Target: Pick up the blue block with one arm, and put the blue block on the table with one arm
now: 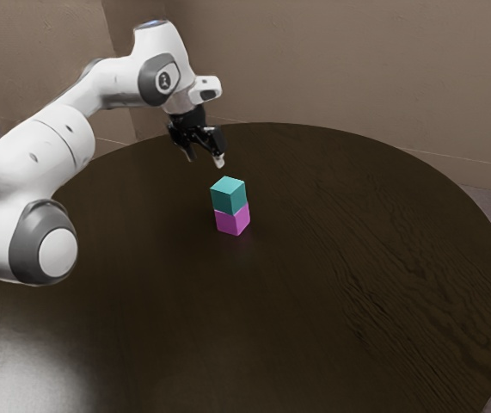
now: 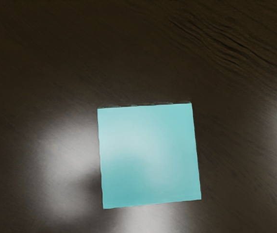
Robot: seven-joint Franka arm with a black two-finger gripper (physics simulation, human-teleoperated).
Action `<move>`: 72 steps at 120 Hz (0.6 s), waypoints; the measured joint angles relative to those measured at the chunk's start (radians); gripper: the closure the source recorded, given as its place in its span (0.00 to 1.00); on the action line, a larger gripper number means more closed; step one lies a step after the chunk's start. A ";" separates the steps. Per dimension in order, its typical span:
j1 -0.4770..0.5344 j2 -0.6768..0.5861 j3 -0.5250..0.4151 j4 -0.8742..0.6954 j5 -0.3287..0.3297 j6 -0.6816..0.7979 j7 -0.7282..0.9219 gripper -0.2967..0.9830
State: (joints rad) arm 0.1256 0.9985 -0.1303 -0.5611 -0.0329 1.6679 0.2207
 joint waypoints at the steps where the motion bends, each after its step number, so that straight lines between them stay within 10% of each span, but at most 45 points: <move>1: 0.000 0.005 -0.001 0.002 -0.001 0.003 0.001 0.23; 72: -0.032 0.091 0.000 0.015 -0.014 0.041 0.067 0.23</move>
State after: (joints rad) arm 0.0935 1.0893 -0.1299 -0.5463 -0.0468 1.7086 0.2880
